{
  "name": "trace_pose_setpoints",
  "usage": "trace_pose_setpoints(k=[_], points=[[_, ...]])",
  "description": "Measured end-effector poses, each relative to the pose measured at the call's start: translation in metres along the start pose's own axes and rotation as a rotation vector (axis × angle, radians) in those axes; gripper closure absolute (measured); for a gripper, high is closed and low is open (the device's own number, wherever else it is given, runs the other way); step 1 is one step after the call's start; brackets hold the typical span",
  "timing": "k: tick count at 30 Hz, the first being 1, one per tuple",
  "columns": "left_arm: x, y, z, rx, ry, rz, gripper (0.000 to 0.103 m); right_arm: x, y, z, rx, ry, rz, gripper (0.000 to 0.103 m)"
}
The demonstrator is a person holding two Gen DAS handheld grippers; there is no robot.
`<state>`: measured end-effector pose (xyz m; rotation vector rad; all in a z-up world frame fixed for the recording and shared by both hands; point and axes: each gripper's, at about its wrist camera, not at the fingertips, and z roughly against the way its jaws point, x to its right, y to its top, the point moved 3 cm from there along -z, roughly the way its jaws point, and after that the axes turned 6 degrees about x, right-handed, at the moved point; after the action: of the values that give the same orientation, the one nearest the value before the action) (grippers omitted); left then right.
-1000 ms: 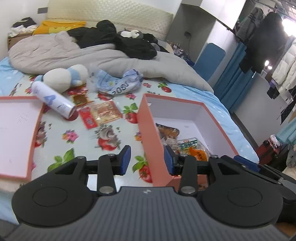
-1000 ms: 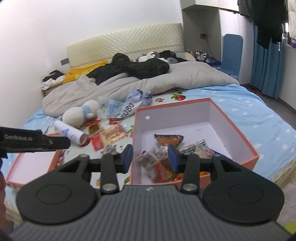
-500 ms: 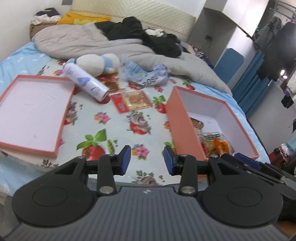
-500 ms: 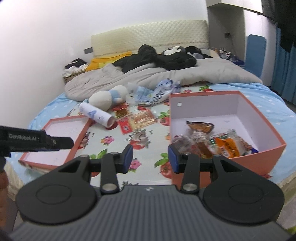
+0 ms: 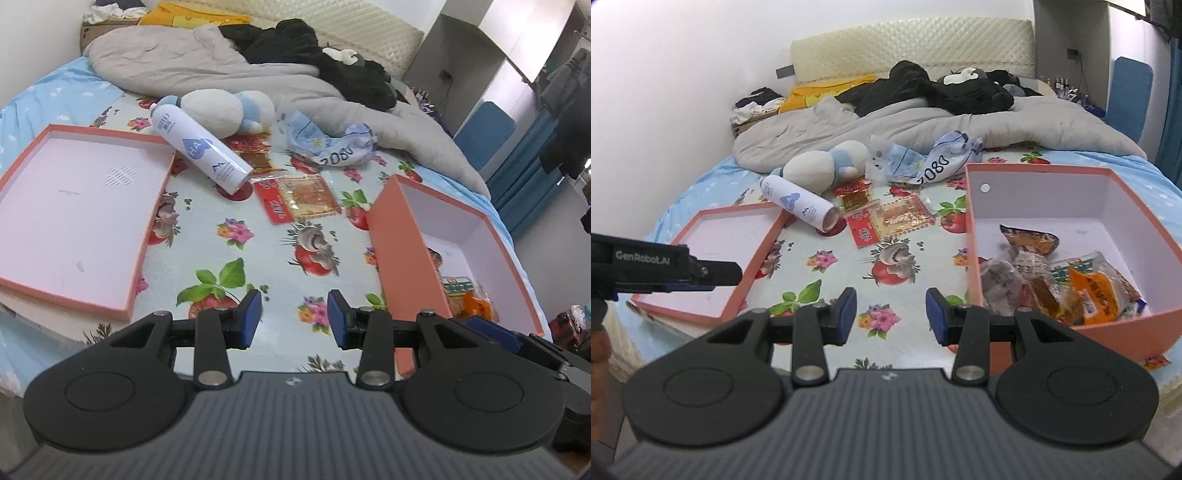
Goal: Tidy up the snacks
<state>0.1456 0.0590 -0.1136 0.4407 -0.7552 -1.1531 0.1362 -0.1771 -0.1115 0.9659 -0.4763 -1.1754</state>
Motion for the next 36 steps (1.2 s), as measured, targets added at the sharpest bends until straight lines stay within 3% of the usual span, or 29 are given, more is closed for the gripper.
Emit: trace_pose_setpoints(k=[5,7,9,14,16,17,18,24,30,33,36], points=[[-0.010,0.016,-0.028,-0.014,0.010,0.003,0.058,-0.006,0.007,-0.026,-0.016,0.028,0.013,0.059],[-0.013,0.025,-0.041,-0.023,0.022,0.003,0.054,-0.007,0.009,-0.037,-0.025,0.035,0.018,0.059],[-0.016,0.036,-0.053,-0.016,0.032,0.017,0.041,-0.006,0.012,-0.049,-0.031,0.030,0.018,0.059],[-0.016,0.071,-0.094,-0.033,0.033,-0.007,0.040,-0.002,0.024,-0.083,-0.041,0.042,0.018,0.059],[-0.014,0.087,-0.113,-0.034,0.031,-0.024,0.039,0.001,0.029,-0.099,-0.044,0.039,0.014,0.049],[-0.014,0.096,-0.125,-0.032,0.023,-0.025,0.036,0.003,0.031,-0.106,-0.041,0.037,0.010,0.036],[-0.014,0.104,-0.134,-0.038,0.019,-0.017,0.032,0.004,0.035,-0.115,-0.031,0.043,0.009,0.031],[-0.010,0.158,-0.213,-0.121,0.035,-0.013,0.025,0.008,0.054,-0.171,-0.020,0.057,0.039,0.014],[-0.015,0.188,-0.292,-0.225,0.065,0.000,0.019,0.015,0.065,-0.236,-0.041,0.086,0.051,0.014],[-0.019,0.196,-0.329,-0.265,0.062,0.016,0.018,0.018,0.067,-0.276,-0.114,0.135,0.024,0.014],[-0.018,0.202,-0.355,-0.305,0.074,0.009,0.018,0.019,0.068,-0.304,-0.124,0.090,0.061,0.014]])
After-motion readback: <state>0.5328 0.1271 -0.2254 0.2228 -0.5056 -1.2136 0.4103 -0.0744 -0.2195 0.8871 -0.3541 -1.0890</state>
